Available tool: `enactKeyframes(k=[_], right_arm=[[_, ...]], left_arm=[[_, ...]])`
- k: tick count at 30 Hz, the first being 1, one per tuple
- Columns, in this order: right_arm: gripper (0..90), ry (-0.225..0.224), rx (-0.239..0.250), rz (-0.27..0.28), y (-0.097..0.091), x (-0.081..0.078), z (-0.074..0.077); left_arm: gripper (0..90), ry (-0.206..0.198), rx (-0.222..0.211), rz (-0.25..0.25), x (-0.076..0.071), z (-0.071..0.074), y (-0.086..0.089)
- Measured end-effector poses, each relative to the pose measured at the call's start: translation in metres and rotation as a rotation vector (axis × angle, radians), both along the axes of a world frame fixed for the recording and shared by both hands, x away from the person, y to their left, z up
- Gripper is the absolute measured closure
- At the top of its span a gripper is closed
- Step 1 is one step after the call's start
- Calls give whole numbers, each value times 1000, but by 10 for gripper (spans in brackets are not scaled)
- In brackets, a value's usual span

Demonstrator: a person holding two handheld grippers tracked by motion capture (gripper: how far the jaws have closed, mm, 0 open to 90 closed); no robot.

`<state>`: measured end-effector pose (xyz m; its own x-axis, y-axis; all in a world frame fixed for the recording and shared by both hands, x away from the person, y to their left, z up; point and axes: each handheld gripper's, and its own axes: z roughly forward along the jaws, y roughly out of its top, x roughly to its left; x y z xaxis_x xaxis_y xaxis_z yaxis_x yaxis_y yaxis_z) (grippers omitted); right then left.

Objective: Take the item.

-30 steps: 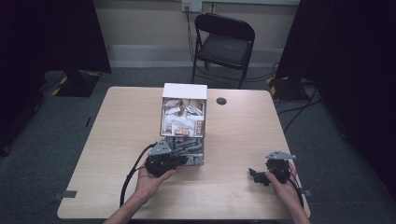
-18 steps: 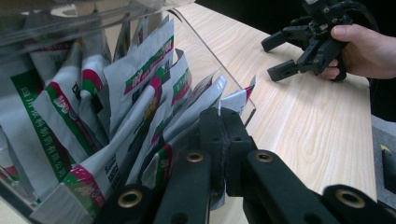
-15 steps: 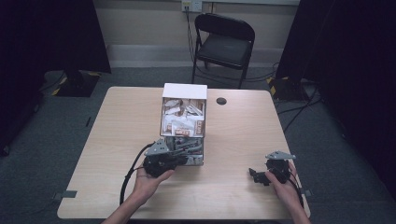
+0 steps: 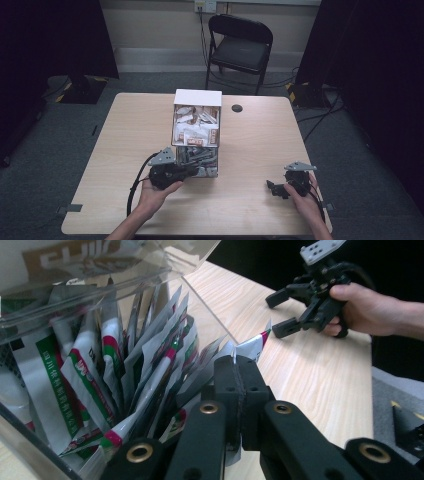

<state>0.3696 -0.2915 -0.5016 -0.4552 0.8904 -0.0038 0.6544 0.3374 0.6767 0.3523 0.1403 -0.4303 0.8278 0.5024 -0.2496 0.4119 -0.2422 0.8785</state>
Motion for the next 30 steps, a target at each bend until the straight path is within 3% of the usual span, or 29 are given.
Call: enactKeyframes(k=[30], right_arm=[[0, 0, 0, 0, 0, 0, 0]], left_arm=[[900, -36, -29, -7, -9, 21, 8]])
